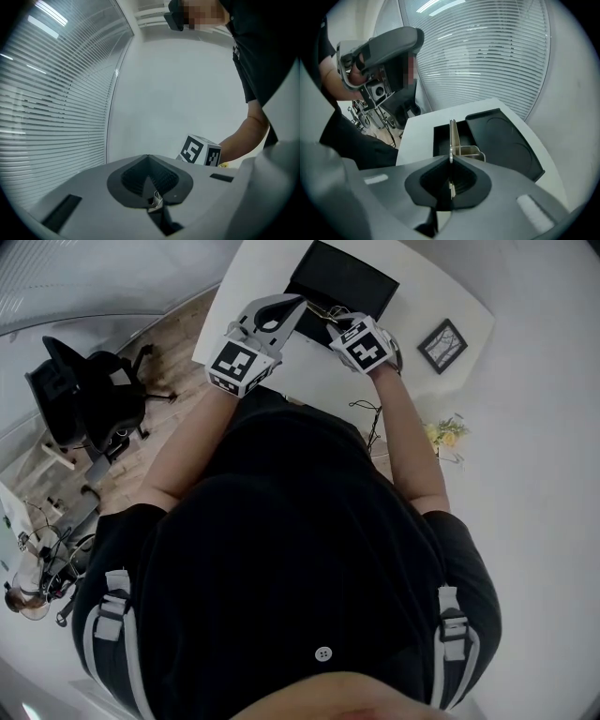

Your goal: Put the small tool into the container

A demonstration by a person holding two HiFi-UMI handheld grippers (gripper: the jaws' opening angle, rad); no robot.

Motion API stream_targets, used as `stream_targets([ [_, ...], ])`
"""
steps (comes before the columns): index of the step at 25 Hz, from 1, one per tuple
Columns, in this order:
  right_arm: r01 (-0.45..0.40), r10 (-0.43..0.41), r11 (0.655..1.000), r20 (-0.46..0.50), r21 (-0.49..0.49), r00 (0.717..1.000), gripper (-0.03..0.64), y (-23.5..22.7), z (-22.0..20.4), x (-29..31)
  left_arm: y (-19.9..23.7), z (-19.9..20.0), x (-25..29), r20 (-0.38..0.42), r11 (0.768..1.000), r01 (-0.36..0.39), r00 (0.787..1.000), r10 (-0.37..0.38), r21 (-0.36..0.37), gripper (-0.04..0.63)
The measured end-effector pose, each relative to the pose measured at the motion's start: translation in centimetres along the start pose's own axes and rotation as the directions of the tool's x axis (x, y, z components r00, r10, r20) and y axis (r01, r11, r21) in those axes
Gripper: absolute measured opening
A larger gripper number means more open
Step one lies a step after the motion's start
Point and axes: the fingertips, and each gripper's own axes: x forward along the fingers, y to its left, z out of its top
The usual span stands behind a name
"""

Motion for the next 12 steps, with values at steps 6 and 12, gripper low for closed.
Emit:
stream_targets([
  [6, -0.018, 0.016, 1.0, -0.096, -0.023, 0.995, 0.012, 0.4, -0.5, 1.4, -0.2, -0.7, 0.3, -0.012, 1.0, 0.004, 1.0, -0.004, -0.004, 0.009],
  [12, -0.018, 0.008, 0.998, -0.156, -0.064, 0.988, 0.013, 0.0, -1.4, 3.2, 0.0, -1.6, 0.8, -0.028, 1.0, 0.005, 1.0, -0.005, -0.011, 0.008],
])
